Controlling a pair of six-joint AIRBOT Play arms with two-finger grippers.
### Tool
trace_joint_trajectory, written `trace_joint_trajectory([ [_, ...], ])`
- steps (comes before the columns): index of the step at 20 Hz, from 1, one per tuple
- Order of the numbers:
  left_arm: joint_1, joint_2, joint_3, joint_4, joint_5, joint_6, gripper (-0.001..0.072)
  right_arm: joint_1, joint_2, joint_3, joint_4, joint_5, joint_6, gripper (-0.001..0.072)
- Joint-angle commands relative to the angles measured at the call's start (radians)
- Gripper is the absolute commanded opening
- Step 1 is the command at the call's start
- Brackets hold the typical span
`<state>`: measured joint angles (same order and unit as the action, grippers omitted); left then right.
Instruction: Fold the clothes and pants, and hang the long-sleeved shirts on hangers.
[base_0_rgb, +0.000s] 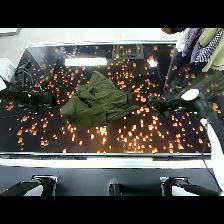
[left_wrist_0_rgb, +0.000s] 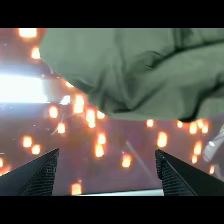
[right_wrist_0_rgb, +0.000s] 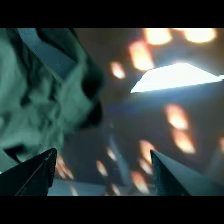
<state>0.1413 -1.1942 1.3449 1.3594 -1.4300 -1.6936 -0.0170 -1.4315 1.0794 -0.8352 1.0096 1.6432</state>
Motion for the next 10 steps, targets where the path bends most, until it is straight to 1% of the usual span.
trace_joint_trajectory([
  [1, 0.127, 0.000, -0.053, -0.122, 0.054, 0.040, 0.0720, 0.074, -0.140, -0.009, 0.178, -0.163, -0.061, 0.0663],
  [3, 0.194, 0.000, -0.081, -0.187, 0.075, 0.072, 0.0720, 0.116, -0.182, -0.009, 0.246, -0.232, -0.062, 0.0661],
  [4, 0.222, 0.000, -0.100, -0.209, 0.088, 0.086, 0.0720, 0.128, -0.196, -0.009, 0.260, -0.259, -0.061, 0.0642],
  [5, 0.245, 0.000, -0.122, -0.221, 0.106, 0.098, 0.0720, 0.134, -0.205, -0.009, 0.259, -0.277, -0.062, 0.0536],
  [6, 0.263, 0.000, -0.153, -0.229, 0.138, 0.101, 0.0720, 0.134, -0.206, -0.009, 0.255, -0.278, -0.062, 0.0315],
  [7, 0.274, -0.002, -0.188, -0.242, 0.176, 0.102, 0.0720, 0.131, -0.200, -0.008, 0.251, -0.275, -0.063, 0.0036],
  [8, 0.279, -0.008, -0.230, -0.267, 0.225, 0.107, 0.0720, 0.132, -0.185, -0.009, 0.237, -0.275, -0.071, 0.0044],
  [10, 0.279, -0.045, -0.314, -0.345, 0.304, 0.169, 0.0720, 0.132, -0.141, -0.009, 0.206, -0.253, -0.077, 0.0043],
])
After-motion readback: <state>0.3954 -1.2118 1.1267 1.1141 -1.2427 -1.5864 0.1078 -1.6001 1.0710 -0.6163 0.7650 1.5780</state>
